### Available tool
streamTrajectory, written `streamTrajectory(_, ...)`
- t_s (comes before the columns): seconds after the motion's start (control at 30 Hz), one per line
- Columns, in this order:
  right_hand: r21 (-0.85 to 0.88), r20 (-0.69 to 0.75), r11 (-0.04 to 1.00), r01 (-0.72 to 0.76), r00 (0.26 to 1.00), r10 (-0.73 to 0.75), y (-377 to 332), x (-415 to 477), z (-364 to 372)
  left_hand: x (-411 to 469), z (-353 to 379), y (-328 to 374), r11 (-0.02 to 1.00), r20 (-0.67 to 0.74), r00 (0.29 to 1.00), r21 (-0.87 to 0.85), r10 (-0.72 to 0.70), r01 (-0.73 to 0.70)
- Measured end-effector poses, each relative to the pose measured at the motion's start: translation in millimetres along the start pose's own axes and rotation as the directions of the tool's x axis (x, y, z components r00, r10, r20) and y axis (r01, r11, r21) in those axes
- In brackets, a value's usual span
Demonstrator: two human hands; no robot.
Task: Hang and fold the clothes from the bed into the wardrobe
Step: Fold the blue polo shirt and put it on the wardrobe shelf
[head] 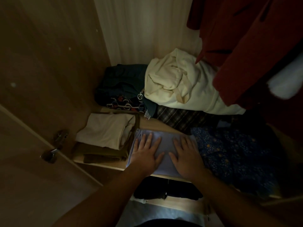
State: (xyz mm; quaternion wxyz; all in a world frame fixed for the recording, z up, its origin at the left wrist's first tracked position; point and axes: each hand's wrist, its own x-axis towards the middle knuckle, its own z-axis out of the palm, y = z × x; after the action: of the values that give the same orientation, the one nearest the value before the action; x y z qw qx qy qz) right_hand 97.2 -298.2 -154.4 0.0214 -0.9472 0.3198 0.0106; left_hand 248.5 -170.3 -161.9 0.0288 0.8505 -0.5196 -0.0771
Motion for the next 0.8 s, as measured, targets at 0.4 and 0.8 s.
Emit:
streamTrajectory(0.4, 0.2, 0.02, 0.979, -0.045, 0.999, 0.041, -0.1, -0.4, -15.9, 7.9, -8.0, -4.8, 0.999, 0.063, 0.998, -0.048, 0.0, 0.003)
streamTrajectory(0.8, 0.466, -0.172, 0.806, -0.366, 0.855, 0.488, -37.8, -172.3, -80.6, -68.4, -67.2, 27.0, 0.949, -0.08, 0.965, -0.175, 0.251, -0.261)
